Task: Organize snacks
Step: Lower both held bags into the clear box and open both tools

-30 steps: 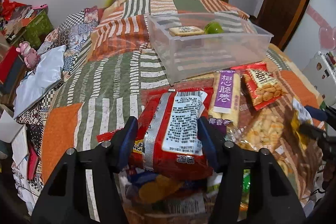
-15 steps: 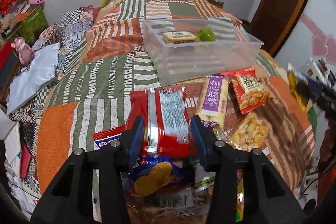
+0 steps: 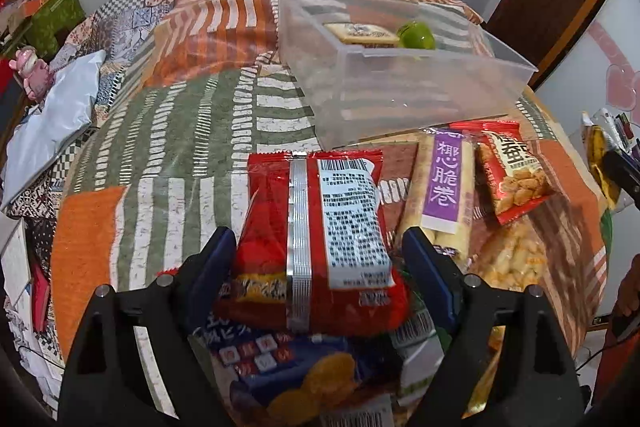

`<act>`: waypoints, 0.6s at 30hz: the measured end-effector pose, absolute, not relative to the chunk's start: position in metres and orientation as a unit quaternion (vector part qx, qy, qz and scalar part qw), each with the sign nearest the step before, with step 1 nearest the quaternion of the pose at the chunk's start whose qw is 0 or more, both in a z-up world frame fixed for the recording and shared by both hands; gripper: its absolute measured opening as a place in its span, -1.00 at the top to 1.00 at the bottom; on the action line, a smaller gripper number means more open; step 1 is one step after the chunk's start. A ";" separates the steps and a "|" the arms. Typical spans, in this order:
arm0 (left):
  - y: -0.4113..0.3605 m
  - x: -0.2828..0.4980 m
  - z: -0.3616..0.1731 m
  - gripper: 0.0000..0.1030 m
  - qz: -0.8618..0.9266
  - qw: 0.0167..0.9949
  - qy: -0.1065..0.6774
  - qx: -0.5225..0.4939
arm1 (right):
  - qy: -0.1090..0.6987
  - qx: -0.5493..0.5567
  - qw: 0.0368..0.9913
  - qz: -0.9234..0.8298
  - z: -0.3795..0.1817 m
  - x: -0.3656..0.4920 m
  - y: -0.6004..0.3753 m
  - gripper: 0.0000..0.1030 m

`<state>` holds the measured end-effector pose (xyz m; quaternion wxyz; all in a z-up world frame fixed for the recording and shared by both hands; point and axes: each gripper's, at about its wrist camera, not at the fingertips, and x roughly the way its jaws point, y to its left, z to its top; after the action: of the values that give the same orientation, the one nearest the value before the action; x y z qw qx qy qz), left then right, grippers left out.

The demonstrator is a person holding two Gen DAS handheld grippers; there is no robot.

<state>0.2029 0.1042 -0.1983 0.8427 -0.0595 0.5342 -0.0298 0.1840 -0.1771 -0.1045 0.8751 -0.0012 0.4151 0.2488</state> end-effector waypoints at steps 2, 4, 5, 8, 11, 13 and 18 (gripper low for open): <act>0.104 0.206 -0.202 -0.53 -0.030 0.840 0.539 -0.061 | 0.415 0.000 0.875 0.249 -0.104 0.185 -0.178 0.05; 0.105 0.206 -0.204 -0.49 -0.033 0.838 0.541 -0.065 | 0.415 0.000 0.875 0.249 -0.104 0.185 -0.178 0.05; 0.105 0.205 -0.204 -0.43 -0.035 0.838 0.540 -0.066 | 0.414 0.001 0.875 0.249 -0.104 0.185 -0.178 0.05; 0.106 0.202 -0.202 -0.37 -0.031 0.841 0.536 -0.068 | 0.412 0.003 0.876 0.250 -0.103 0.185 -0.179 0.05; 0.108 0.195 -0.195 -0.36 -0.034 0.847 0.524 -0.081 | 0.408 0.005 0.878 0.251 -0.099 0.184 -0.179 0.05; 0.108 0.187 -0.186 -0.35 -0.039 0.855 0.511 -0.084 | 0.404 0.004 0.880 0.250 -0.096 0.185 -0.179 0.05; 0.106 0.172 -0.151 -0.36 -0.036 0.879 0.470 -0.078 | 0.396 0.005 0.885 0.245 -0.090 0.190 -0.184 0.05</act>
<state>0.1715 0.1059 -0.1509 0.8786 -0.0776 0.4698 -0.0357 0.1898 -0.1838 -0.0901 0.8849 0.0054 0.3963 0.2447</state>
